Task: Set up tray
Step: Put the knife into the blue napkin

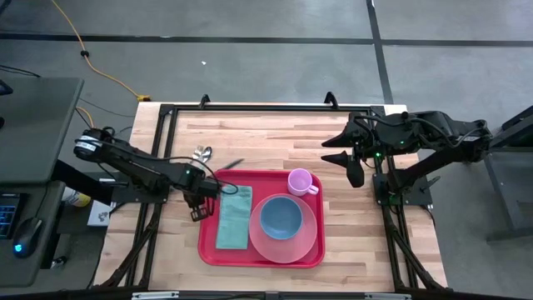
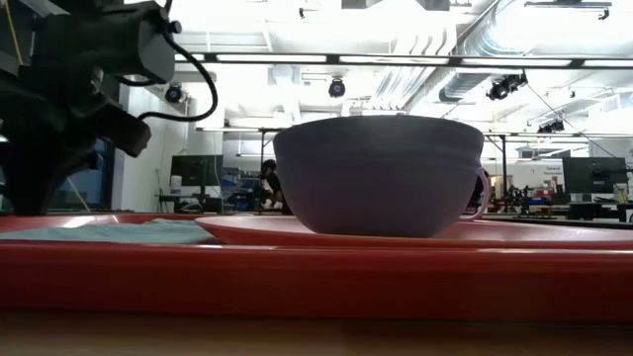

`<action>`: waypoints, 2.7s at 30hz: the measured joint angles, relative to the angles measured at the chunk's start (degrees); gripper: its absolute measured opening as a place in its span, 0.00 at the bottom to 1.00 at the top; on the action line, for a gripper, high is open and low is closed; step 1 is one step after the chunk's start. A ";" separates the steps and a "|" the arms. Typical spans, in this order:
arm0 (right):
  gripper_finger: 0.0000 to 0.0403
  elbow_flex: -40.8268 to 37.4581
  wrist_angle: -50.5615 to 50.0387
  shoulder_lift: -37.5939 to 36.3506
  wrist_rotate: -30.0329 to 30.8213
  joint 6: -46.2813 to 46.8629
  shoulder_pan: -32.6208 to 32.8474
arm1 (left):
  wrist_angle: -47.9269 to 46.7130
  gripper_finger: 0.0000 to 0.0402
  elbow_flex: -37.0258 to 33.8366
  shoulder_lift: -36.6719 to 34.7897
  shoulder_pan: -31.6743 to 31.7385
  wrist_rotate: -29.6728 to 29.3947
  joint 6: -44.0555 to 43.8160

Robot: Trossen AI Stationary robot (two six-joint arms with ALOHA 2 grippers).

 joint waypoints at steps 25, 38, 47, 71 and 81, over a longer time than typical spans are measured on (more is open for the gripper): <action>0.42 0.01 0.11 0.01 0.34 -0.59 0.00 | 14.01 0.02 1.81 5.23 -0.28 -0.09 -1.04; 0.42 0.01 0.04 0.00 0.17 -0.59 0.00 | 5.31 0.02 2.95 3.91 1.17 -4.51 -2.20; 0.42 0.00 0.09 0.00 0.17 -0.76 0.00 | -0.01 0.03 9.35 -3.51 9.88 -11.59 1.25; 0.42 0.00 0.13 0.01 -0.69 -1.03 0.00 | -3.80 0.44 9.48 -4.60 28.69 -1.78 11.88; 0.42 0.01 0.09 -0.01 -0.68 -1.17 0.00 | -5.10 0.62 9.46 1.17 28.64 -8.95 18.33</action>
